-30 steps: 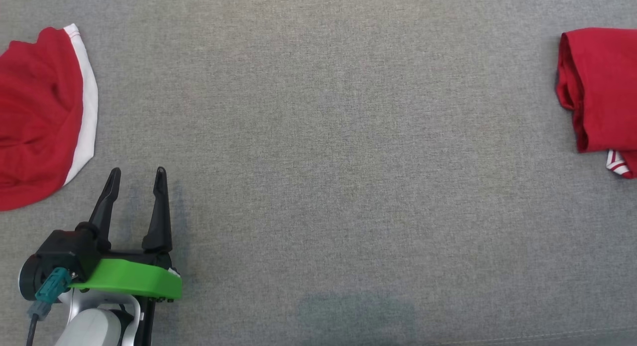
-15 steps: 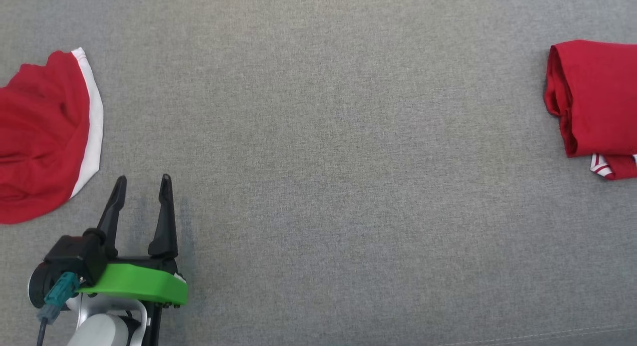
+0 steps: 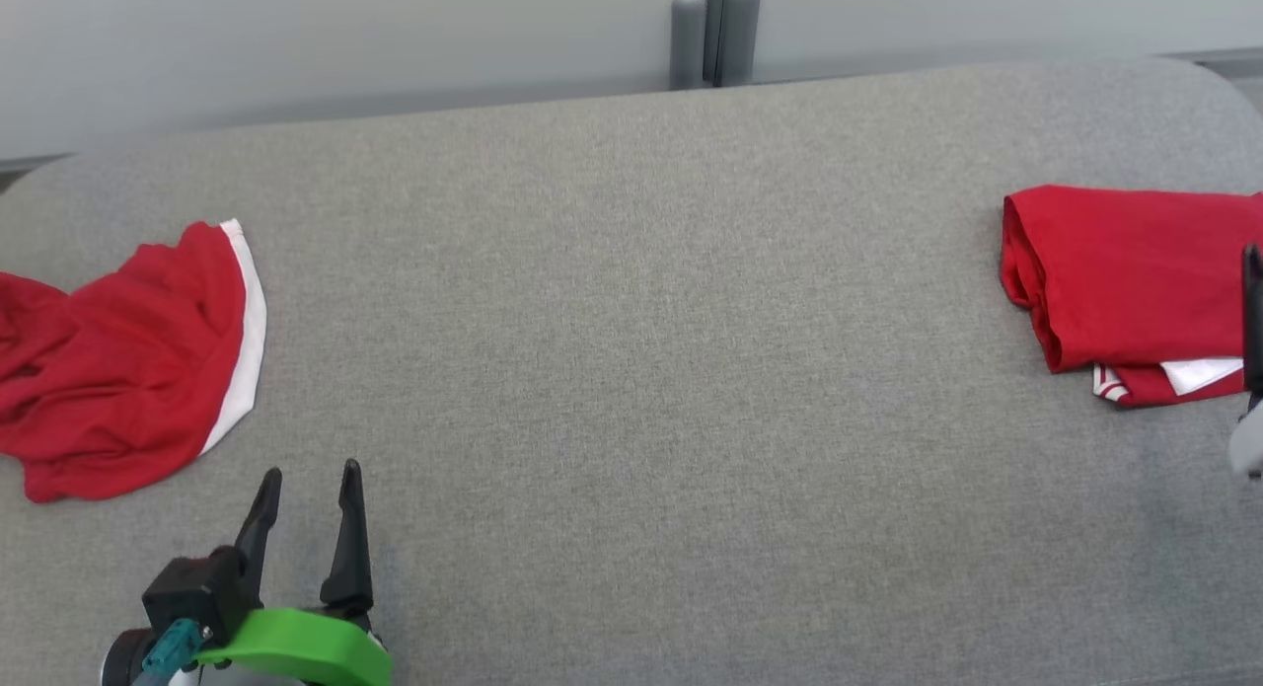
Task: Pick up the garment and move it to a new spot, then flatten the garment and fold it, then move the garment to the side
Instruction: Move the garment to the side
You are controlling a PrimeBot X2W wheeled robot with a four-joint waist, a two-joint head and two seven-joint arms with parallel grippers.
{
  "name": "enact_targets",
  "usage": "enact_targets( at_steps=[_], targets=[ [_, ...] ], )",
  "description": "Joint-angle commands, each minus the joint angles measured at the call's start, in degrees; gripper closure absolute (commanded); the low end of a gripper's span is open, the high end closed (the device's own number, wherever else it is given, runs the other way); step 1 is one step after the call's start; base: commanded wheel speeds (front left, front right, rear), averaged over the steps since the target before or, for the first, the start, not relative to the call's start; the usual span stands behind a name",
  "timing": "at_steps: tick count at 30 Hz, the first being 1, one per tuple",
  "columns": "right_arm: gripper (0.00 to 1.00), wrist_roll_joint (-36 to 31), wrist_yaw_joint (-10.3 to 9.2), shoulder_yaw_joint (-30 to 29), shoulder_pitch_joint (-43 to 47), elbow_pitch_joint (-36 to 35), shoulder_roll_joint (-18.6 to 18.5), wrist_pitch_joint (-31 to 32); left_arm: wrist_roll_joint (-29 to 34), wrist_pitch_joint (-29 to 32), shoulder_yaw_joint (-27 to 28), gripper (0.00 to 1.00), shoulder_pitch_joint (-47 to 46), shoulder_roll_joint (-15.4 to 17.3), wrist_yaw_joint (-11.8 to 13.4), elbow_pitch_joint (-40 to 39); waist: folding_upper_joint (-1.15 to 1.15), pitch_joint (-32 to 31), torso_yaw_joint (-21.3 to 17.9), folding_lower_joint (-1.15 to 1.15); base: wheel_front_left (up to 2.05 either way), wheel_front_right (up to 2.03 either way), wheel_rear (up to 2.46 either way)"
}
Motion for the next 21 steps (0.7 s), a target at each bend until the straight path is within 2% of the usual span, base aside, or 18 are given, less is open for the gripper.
enact_targets(
  at_steps=[1,2,3,4,5,7,12,15,21],
  targets=[
    [0.0,-1.78,-0.08,-2.17,6.16,-4.62,2.26,-0.14,0.73,-0.31,-0.13,0.0,1.68,0.15,-0.64,1.65,0.0,-6.57,0.92,0.0,0.0,0.0,0.0],
    [0.0,-2.21,-0.08,-3.05,8.95,-6.61,3.96,-0.14,0.76,-0.42,-0.14,0.0,2.03,0.13,-0.88,2.33,0.0,-7.31,1.15,0.0,0.0,0.0,0.0],
    [0.0,-2.21,-0.08,-3.05,8.95,-6.61,3.96,-0.14,0.76,-0.42,-0.14,0.0,2.03,0.13,-0.88,2.33,0.0,-7.31,1.15,0.0,0.0,0.0,0.0],
    [0.0,-3.72,-0.08,-4.75,14.07,-10.86,7.57,-0.14,0.93,-0.58,0.23,0.0,2.63,-0.21,-1.31,3.52,0.0,-8.32,1.52,0.0,0.0,0.0,0.0],
    [0.0,-3.72,-0.08,-4.75,14.07,-10.86,7.57,-0.14,0.93,-0.58,0.23,0.0,2.63,-0.21,-1.31,3.52,0.0,-8.32,1.52,0.0,0.0,0.0,0.0],
    [0.0,-5.83,-0.08,-5.35,19.63,-15.44,11.93,-0.15,1.52,-0.71,0.78,0.0,3.52,-0.62,-2.04,5.08,0.0,-9.09,2.04,0.0,0.0,0.0,0.0],
    [0.0,-7.82,-0.08,-5.23,24.97,-18.06,16.86,-0.15,2.73,-0.73,2.43,0.0,4.06,-1.67,-2.8,6.2,0.0,-9.42,2.57,0.0,0.0,0.0,0.0],
    [0.0,-9.01,-0.08,-4.3,26.85,-18.42,18.75,-0.15,3.75,-0.7,3.65,0.0,4.65,-2.56,-3.65,6.66,0.0,-9.27,2.81,0.0,0.0,0.0,0.0],
    [0.0,-10.39,-0.08,-2.58,26.73,-18.33,19.56,-0.15,5.16,-0.71,5.79,0.0,4.45,-3.94,-5.45,7.84,0.0,-9.02,3.81,0.0,0.0,0.0,0.0]
  ],
)
